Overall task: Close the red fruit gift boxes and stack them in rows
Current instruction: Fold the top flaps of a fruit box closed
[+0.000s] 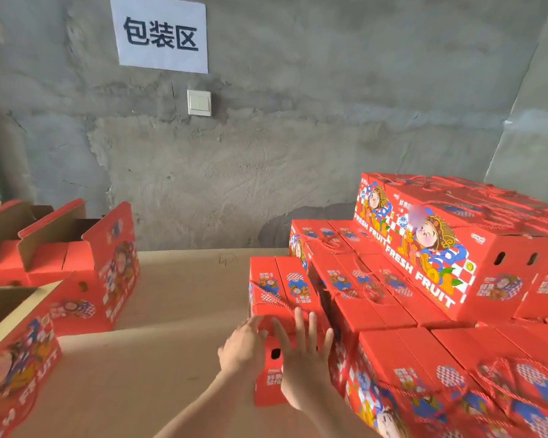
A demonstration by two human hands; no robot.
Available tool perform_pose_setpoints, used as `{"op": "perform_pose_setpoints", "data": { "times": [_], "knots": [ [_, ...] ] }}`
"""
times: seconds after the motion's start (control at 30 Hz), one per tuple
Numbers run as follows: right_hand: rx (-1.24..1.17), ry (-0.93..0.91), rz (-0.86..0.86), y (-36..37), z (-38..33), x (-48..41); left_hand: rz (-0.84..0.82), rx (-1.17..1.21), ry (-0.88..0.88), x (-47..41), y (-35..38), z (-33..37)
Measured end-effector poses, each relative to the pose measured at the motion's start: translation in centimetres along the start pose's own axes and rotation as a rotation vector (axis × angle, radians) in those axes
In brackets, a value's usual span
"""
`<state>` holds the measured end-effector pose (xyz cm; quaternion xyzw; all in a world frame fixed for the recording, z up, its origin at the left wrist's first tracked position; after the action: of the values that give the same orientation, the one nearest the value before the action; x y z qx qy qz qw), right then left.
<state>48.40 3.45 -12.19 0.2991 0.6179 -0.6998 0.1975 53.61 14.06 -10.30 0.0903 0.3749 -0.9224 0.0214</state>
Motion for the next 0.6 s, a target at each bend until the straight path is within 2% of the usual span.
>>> {"op": "perform_pose_setpoints", "data": {
  "times": [0.07, 0.13, 0.2, 0.27, 0.33, 0.4, 0.43, 0.5, 0.6],
  "knots": [
    [-0.056, 0.034, 0.029, 1.5, -0.7, -1.4, 0.008, 0.014, 0.028, -2.1, 1.0, 0.3],
    [-0.092, -0.011, 0.075, 3.0, -1.5, -1.7, -0.018, 0.051, 0.096, -2.7, 1.6, -0.2],
    [-0.140, -0.011, 0.035, 4.5, -1.3, -2.6, -0.042, 0.053, 0.131, -3.0, 1.7, -1.1],
    [-0.137, -0.004, -0.102, 6.1, -0.7, -4.8, -0.010, 0.042, 0.102, -3.7, 1.1, -2.6],
    [-0.105, -0.035, -0.309, 8.5, 0.4, -8.0, 0.032, 0.013, 0.080, -4.3, -0.3, -4.1],
    [-0.056, -0.011, -0.511, 10.0, 1.3, -11.8, 0.032, -0.048, 0.102, -4.4, -2.6, -5.6],
    [-0.050, 0.022, -0.555, 10.1, 1.5, -13.6, 0.019, -0.084, 0.120, -4.2, -4.0, -6.4],
    [-0.090, 0.079, -0.550, 9.9, 0.8, -16.1, 0.004, -0.162, 0.150, -4.2, -6.7, -7.7],
    [-0.238, 0.007, -0.370, 8.8, -2.4, -16.3, 0.035, -0.229, 0.160, -4.1, -9.9, -9.0]
  ]
}}
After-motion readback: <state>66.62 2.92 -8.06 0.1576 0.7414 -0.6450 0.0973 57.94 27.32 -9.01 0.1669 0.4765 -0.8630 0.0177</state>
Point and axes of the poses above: each hand's wrist, its own x-axis away from the middle knuckle, its own y-axis out of the palm, z = x × y, the point moved 5 cm from there along -x, towards the middle knuckle, and after that the axes turned 14 degrees about z, right-handed, at the moved point
